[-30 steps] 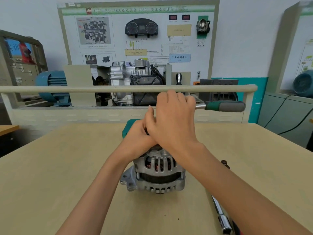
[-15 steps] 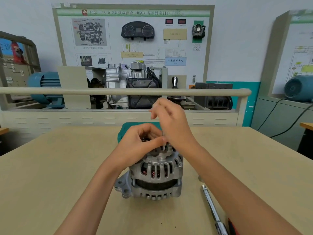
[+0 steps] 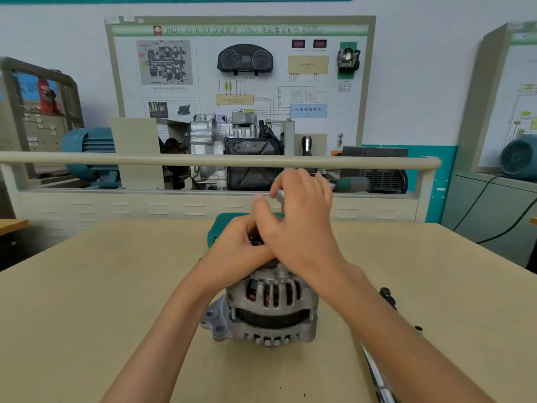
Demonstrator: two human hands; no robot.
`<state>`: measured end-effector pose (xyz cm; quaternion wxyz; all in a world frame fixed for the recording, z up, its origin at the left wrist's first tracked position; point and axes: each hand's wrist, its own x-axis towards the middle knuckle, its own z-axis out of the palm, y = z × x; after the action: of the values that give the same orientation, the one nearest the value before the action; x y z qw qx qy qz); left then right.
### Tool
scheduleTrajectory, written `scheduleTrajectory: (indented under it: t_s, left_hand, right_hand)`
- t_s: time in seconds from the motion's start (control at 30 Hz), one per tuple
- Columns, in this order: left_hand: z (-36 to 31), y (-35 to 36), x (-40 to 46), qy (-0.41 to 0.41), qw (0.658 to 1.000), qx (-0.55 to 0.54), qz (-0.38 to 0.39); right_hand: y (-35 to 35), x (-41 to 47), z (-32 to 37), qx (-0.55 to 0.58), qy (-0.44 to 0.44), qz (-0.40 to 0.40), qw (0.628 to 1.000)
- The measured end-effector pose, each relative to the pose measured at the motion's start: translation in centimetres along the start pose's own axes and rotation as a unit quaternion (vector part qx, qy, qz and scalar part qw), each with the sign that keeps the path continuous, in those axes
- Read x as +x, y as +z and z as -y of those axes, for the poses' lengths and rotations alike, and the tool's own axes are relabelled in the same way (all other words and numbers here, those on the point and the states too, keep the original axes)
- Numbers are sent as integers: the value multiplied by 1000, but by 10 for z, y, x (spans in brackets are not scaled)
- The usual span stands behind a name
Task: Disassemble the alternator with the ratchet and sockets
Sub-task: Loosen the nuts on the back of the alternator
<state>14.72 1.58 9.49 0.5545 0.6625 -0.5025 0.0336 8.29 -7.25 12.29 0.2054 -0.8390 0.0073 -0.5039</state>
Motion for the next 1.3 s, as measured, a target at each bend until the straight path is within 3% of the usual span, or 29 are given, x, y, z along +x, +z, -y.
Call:
scheduleTrajectory:
  t_s: [0.1,0.2,0.27,0.3,0.37,0.43,0.5,0.6,0.67,0.77,0.9,0.97,1.07,1.1,1.17,1.23,1.3]
  left_hand:
    - [0,2,-1,-1,1000,-3,-11]
    - [-1,2,-2,-14,1000,-13,-21]
    - [0,2,-2,-20,999,-21,-28]
    - [0,2,-2,-23,999,-27,-31]
    - [0,1,-2,-26,999,-32,-28]
    - [0,0,-2,-20,999,-31,-17]
    - [2,-2,-2,-9,1000,-14,-16]
    - [1,0,-2,2,999,27,-30]
    - [1,1,-2,3,998,48,-43]
    - [-2,0,-3,5,997,57,-43]
    - [-2,4,-3,-1,999,45,-24]
    - [1,7,-4,5,997,69,-36]
    - [2,9,-5,28,993,107,-50]
    - [2,9,-5,26,993,107,-51]
    - [2,7,-5,21,993,101,-51]
    - [3,7,-5,23,994,96,-45]
    - [3,7,-6,30,995,83,-39]
  right_hand:
    - [-6,10,-9,243,45,81,966]
    - [-9,19,-21,487,110,167,850]
    - [-6,22,-21,543,127,183,809]
    - [-4,22,-20,540,127,181,812]
    - [-3,18,-19,459,101,154,869]
    - [-4,10,-18,286,26,119,950]
    - [-4,0,-15,37,-41,62,997]
    - [0,-14,1,-278,-10,-32,960]
    - [1,-15,11,-326,22,-47,944]
    - [2,-11,7,-238,11,-18,971]
    - [0,0,-5,64,-18,25,997]
    - [-5,6,-11,260,23,73,962]
    - [-6,16,-22,466,82,132,871]
    - [-5,18,-23,496,87,142,852]
    - [-1,18,-22,502,81,143,849]
    - [2,12,-18,442,55,112,888]
    - [1,5,-13,308,16,72,949]
